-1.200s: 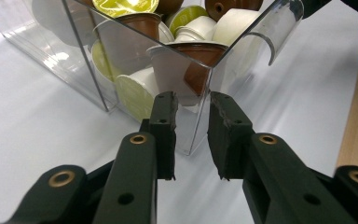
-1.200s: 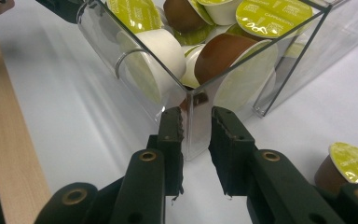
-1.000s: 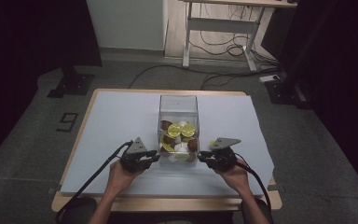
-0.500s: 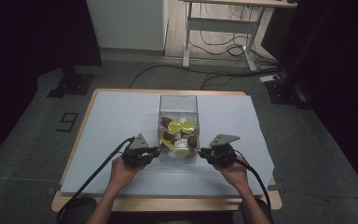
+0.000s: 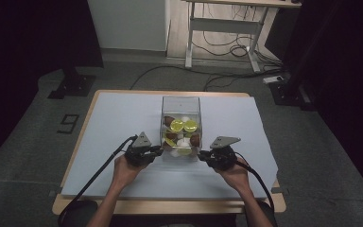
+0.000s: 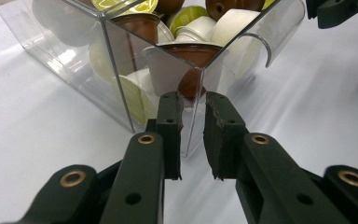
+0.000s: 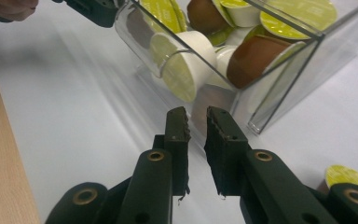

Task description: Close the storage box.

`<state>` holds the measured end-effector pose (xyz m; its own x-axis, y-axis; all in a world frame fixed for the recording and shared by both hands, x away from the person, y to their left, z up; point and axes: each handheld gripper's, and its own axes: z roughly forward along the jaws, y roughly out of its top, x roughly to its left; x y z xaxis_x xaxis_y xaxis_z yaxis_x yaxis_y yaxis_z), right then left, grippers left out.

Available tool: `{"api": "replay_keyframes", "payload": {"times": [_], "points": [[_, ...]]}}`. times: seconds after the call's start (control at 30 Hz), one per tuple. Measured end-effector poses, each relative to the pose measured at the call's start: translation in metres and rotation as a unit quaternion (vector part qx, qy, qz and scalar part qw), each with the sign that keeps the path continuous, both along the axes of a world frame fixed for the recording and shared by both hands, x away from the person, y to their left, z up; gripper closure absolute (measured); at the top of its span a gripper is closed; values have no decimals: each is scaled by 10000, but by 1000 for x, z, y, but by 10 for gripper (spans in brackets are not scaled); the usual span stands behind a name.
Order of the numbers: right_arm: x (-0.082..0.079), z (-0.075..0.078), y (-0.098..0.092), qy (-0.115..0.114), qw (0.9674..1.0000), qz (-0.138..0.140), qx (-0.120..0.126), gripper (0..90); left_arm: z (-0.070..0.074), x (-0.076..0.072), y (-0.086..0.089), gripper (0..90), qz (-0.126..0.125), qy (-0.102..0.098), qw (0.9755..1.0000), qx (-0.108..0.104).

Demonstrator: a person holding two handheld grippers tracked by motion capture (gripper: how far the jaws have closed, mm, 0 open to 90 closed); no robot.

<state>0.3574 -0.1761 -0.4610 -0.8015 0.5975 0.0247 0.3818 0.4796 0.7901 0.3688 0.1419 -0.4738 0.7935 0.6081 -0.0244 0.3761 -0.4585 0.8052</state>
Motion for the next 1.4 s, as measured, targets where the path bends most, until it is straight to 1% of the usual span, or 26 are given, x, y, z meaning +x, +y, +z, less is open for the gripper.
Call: {"api": "replay_keyframes", "payload": {"times": [0.33,0.6,0.8,0.9,1.03,1.23,1.3,1.4], "points": [[7,1,14,0,9999,106,98,792,0,7,0,763,40,6,10000,-35],[13,2,21,16,9998,91,191,804,-1,11,0,762,101,8,9999,-83],[19,1,26,38,9998,53,173,819,-2,14,1,762,122,13,9999,-95],[21,0,28,66,9997,73,204,825,-2,14,1,762,129,14,9999,-94],[21,0,30,31,9997,101,232,835,-2,13,0,761,147,2,9999,-78],[22,1,31,33,9997,104,207,834,-1,13,1,757,163,-2,9998,-61],[22,2,31,-15,9999,40,165,834,-1,12,1,750,175,4,9998,-57],[23,2,31,-1,9998,-3,175,835,-2,11,2,738,174,4,9998,-45]]}}
